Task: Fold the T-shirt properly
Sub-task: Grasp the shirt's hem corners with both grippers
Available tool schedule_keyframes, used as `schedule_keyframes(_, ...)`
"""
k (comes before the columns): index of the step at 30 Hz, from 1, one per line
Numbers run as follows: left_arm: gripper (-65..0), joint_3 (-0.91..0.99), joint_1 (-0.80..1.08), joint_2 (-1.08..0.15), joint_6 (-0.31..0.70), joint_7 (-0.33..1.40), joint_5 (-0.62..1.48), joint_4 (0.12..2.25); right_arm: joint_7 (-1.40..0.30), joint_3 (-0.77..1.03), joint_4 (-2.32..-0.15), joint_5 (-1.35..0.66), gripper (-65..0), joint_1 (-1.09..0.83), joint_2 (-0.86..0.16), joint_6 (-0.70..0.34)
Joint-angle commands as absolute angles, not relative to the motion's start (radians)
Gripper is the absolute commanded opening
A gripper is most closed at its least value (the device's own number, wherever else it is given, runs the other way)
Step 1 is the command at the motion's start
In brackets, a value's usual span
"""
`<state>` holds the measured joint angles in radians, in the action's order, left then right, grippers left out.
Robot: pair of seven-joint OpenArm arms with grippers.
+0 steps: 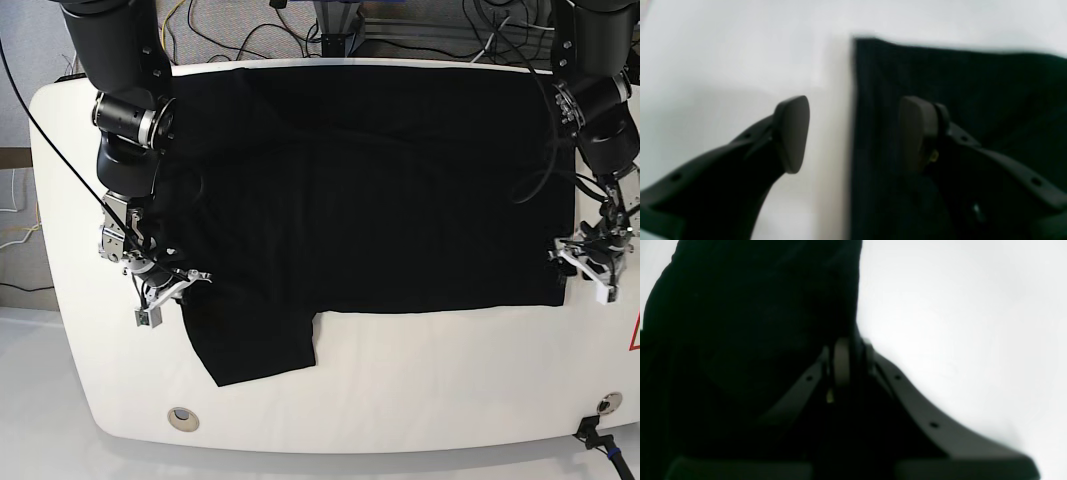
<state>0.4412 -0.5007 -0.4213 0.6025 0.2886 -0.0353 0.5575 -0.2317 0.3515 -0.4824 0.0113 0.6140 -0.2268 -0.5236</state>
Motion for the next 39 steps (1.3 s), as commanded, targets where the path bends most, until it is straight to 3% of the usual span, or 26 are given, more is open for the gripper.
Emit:
schedule_keyframes(1, -25.2, 0.441, -0.542, -0.435, 0.584, 0.225, -0.028, 0.510, -0.263, 0.349, -0.486, 0.024, -60.6, 0.631, -0.231, -0.524)
schedule_keyframes(19, -26.4, 0.440, -0.568, -0.394, 0.585, 0.196, -0.028, 0.467, -0.263, 0.349, -0.486, 0.024, -60.6, 0.630, -0.231, -0.524)
schedule_keyframes(21, -33.3, 0.440, -0.568, -0.392, 0.585, 0.196, -0.028, 0.467, -0.263, 0.349, -0.486, 0.022, -60.6, 0.630, -0.231, -0.524)
schedule_keyframes(24, -51.1, 0.440, -0.568, -0.392, 0.585, 0.196, -0.028, 0.467, -0.262, 0.349, -0.486, 0.022, -60.7, 0.630, -0.229, -0.524)
schedule_keyframes(27, -64.2, 0.440, -0.568, -0.392, 0.585, 0.194, -0.028, 0.467, -0.262, 0.349, -0.486, 0.022, -61.1, 0.631, -0.228, -0.524)
schedule_keyframes(29, -65.0, 0.440, -0.568, -0.390, 0.585, 0.191, -0.027, 0.469, -0.260, 0.349, -0.486, 0.022, -65.0, 0.634, -0.228, -0.526)
schedule_keyframes(39, -65.0, 0.443, -0.556, -0.390, 0.585, 0.191, -0.021, 0.618, -0.260, 0.349, -0.512, 0.021, -65.0, 0.657, -0.231, -0.526)
